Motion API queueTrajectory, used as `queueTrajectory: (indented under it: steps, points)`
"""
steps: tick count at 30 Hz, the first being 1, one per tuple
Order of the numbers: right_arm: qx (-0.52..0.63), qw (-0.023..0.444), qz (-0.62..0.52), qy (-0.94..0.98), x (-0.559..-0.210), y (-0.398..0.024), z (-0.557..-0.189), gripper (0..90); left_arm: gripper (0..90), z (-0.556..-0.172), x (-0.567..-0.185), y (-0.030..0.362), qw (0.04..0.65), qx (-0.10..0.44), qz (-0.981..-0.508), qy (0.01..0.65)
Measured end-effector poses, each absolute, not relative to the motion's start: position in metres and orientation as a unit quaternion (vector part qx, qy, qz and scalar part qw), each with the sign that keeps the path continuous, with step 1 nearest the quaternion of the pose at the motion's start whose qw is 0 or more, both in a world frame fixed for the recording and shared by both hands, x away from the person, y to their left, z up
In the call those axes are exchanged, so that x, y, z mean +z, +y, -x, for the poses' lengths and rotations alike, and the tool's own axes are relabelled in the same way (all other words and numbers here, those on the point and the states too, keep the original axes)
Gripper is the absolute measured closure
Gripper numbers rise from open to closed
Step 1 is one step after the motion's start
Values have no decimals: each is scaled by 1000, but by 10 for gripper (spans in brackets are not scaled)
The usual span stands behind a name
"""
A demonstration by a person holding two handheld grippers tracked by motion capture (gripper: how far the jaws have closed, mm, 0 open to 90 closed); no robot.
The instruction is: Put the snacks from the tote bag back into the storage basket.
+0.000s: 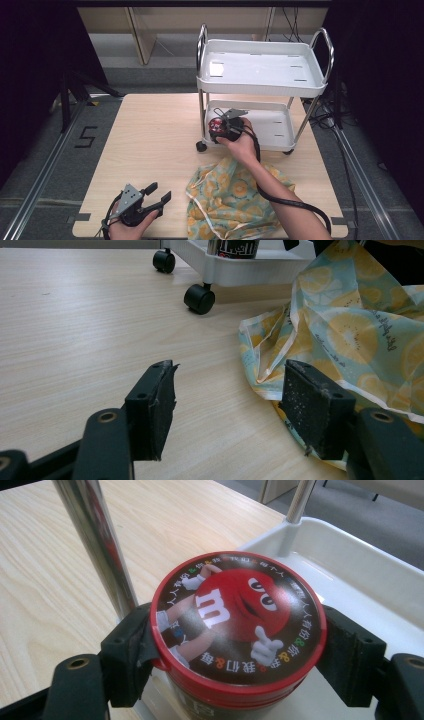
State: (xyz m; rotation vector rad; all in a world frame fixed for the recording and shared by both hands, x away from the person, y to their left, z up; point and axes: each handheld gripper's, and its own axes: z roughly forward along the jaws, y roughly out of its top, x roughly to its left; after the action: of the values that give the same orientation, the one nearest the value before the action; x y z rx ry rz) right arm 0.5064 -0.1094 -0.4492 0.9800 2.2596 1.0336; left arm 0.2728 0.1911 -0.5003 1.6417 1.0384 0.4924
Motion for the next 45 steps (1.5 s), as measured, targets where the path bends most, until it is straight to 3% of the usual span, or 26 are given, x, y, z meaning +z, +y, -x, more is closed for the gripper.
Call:
queueTrajectory:
  steps: [14, 22, 31, 32, 33, 45]
  points:
    - [410, 208, -350, 817, -451, -106, -506, 256, 375, -273, -500, 191, 539, 207, -691, 435]
    - [406, 209, -350, 818, -448, -106, -505, 177, 375, -272, -500, 191, 536, 207, -691, 439]
    - [439, 226, -346, 798, -434, -113, -495, 197, 375, -273, -500, 190, 537, 205, -693, 435]
    - [446, 248, -323, 797, -433, -115, -498, 204, 375, -273, -500, 190, 535, 206, -695, 434]
    - [449, 224, -359, 787, -430, -114, -490, 204, 375, -273, -500, 191, 532, 206, -697, 434]
    - [451, 245, -343, 787, -409, -124, -482, 244, 375, -273, -500, 191, 533, 207, -696, 434]
